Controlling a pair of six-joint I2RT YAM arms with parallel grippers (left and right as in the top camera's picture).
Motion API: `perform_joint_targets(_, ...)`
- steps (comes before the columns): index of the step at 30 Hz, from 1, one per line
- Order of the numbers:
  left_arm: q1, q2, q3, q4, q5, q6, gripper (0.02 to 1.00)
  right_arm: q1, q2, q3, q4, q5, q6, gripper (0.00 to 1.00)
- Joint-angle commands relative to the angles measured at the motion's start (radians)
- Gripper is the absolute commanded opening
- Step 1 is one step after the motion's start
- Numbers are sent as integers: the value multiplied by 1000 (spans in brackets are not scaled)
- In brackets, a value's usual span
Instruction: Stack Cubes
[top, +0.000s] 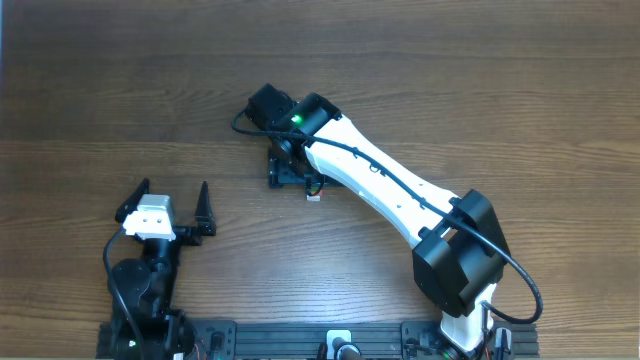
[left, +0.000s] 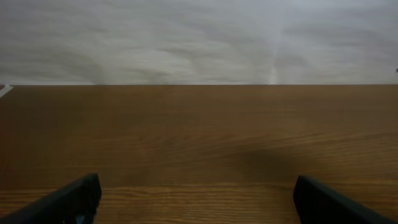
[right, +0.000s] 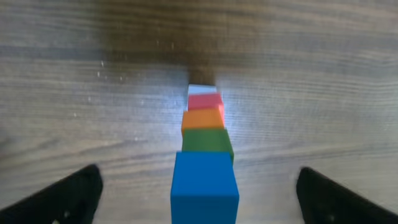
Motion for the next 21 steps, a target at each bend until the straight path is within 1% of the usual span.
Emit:
perform_joint_targets(1, 7, -8, -5, -2, 10, 11, 1000, -6, 16, -10, 8, 6, -1, 993)
perform_joint_targets(5, 7, -8, -5, -2, 10, 11, 1000, -9, 14, -9, 14, 6, -6, 993)
perform_joint_targets(10, 7, -8, -5, -2, 10, 11, 1000, -32, -19, 11, 21, 6, -49, 991)
perform_joint_targets(15, 7, -8, -5, -2, 10, 11, 1000, -74, -93, 96, 21, 13, -153, 993)
perform_joint_targets(17, 7, -8, -5, -2, 10, 11, 1000, -92, -119, 144, 21, 32, -211, 993)
perform_joint_targets(21, 7, -8, -5, -2, 10, 11, 1000, -166, -190, 241, 26, 87, -325, 991)
